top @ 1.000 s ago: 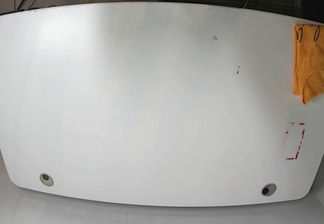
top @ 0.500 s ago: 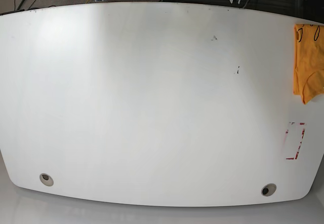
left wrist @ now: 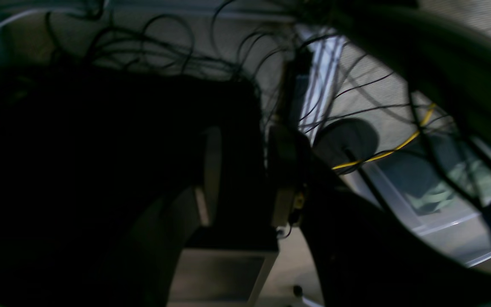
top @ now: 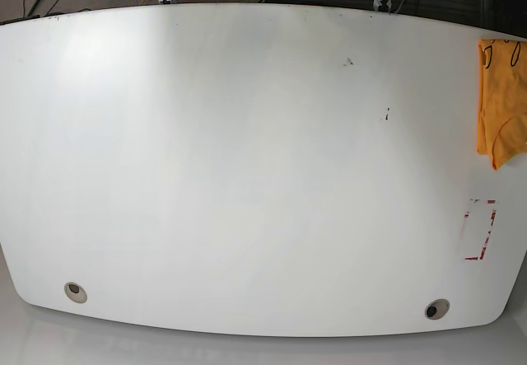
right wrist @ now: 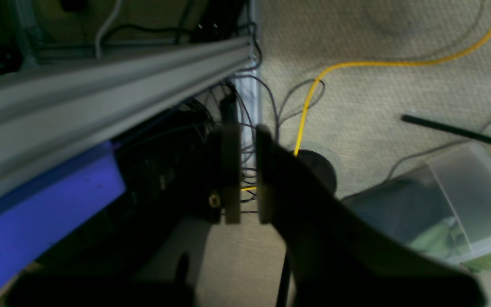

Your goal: Layout the t-shirt on the table in an organized manner, then fold the t-shirt properly

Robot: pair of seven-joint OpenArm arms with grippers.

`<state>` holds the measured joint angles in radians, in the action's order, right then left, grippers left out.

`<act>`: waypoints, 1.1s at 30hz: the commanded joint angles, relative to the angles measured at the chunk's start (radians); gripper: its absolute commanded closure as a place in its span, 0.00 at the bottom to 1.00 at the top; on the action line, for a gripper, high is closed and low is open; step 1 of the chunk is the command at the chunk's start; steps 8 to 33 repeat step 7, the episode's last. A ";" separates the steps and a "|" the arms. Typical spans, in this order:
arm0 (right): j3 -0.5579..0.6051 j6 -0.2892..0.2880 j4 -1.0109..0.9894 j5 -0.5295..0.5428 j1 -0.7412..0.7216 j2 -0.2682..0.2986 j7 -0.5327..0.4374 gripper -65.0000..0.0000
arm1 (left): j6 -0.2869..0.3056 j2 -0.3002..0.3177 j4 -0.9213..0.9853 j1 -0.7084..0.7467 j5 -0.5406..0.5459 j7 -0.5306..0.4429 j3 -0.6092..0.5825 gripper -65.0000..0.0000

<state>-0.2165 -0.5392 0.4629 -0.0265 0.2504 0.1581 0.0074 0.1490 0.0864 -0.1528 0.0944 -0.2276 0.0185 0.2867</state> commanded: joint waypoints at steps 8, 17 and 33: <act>0.076 -0.006 0.001 0.003 0.002 0.007 -0.005 0.91 | -0.002 0.003 0.000 0.003 0.001 0.004 -0.002 0.75; 0.076 -0.006 0.001 0.003 0.002 0.007 -0.005 0.91 | -0.002 0.003 0.000 0.003 0.001 0.004 -0.002 0.75; 0.076 -0.006 0.001 0.003 0.002 0.007 -0.005 0.91 | -0.002 0.003 0.000 0.003 0.001 0.004 -0.002 0.75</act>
